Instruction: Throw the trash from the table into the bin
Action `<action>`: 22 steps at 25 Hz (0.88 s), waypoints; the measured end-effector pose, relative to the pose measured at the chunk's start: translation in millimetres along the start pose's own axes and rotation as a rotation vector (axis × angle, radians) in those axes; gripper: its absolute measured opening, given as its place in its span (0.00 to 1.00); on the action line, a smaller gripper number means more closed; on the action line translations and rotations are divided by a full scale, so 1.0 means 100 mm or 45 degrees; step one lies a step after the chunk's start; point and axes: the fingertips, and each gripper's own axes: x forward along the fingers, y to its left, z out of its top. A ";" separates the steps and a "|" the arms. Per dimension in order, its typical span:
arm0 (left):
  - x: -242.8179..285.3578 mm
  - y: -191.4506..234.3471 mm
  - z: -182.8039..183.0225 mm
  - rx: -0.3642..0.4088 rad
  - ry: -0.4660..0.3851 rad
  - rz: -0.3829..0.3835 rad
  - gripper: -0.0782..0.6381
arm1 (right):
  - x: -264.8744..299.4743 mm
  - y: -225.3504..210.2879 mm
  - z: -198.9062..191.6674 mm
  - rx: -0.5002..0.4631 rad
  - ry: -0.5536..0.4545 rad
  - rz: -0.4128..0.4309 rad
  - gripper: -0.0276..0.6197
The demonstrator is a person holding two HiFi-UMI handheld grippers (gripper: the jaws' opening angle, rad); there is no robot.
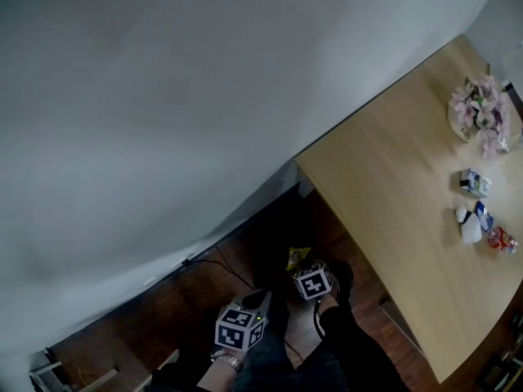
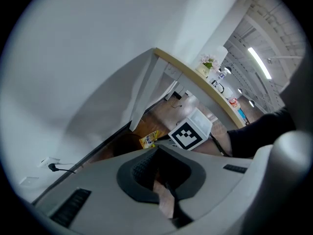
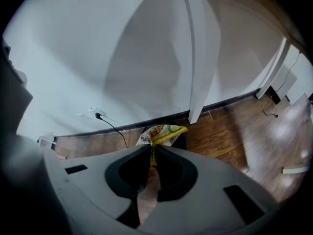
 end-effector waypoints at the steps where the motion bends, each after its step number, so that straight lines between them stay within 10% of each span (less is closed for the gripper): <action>1: 0.01 0.01 -0.02 0.001 0.007 -0.001 0.11 | 0.05 -0.01 -0.01 0.008 0.006 -0.001 0.09; 8: 0.10 -0.02 -0.03 0.013 0.032 -0.016 0.11 | 0.24 0.06 0.05 0.066 -0.017 0.064 0.33; 22: -0.13 -0.57 0.40 0.118 0.040 -0.122 0.11 | -1.45 0.16 0.24 0.120 -0.288 0.145 0.33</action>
